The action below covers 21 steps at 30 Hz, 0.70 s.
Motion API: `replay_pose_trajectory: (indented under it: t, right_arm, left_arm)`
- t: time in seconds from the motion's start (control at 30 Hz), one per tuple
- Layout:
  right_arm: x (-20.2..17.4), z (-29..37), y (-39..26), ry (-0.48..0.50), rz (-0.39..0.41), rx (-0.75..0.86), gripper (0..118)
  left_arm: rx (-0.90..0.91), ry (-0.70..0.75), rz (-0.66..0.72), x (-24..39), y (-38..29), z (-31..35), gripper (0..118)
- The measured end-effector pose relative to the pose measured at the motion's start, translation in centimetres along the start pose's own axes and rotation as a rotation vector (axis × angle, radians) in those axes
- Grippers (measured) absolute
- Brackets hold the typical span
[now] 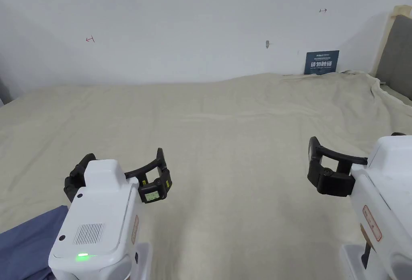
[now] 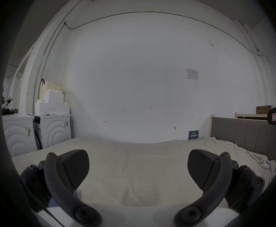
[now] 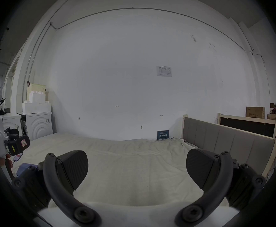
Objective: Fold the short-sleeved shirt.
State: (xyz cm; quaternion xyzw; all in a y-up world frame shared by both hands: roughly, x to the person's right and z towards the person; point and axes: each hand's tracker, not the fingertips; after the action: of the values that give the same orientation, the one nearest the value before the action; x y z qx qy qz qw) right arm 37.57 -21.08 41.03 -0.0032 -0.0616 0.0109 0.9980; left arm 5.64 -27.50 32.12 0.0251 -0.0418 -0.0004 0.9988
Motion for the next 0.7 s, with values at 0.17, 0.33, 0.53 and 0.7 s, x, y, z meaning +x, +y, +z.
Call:
replay_pose_trajectory:
  t: [0.17, 0.33, 0.53, 0.7]
  right_arm:
    - [0.02, 0.05, -0.01, -0.003, -0.001, 0.003, 117]
    - [-0.06, -0.01, -0.03, -0.010, 0.001, 0.017, 117]
    - [0.01, 0.04, 0.07, -0.037, -0.006, 0.039, 117]
    - [0.31, 0.06, 0.50, -0.037, -0.015, 0.027, 117]
  left_arm:
    - [-0.002, -0.001, 0.000, -0.03, -0.03, -0.01, 118]
    - [-0.001, -0.002, 0.001, -0.07, -0.06, 0.04, 118]
    - [0.000, -0.006, 0.001, -0.14, 0.08, 0.20, 118]
    - [0.001, -0.008, -0.002, -0.15, 0.02, 0.29, 118]
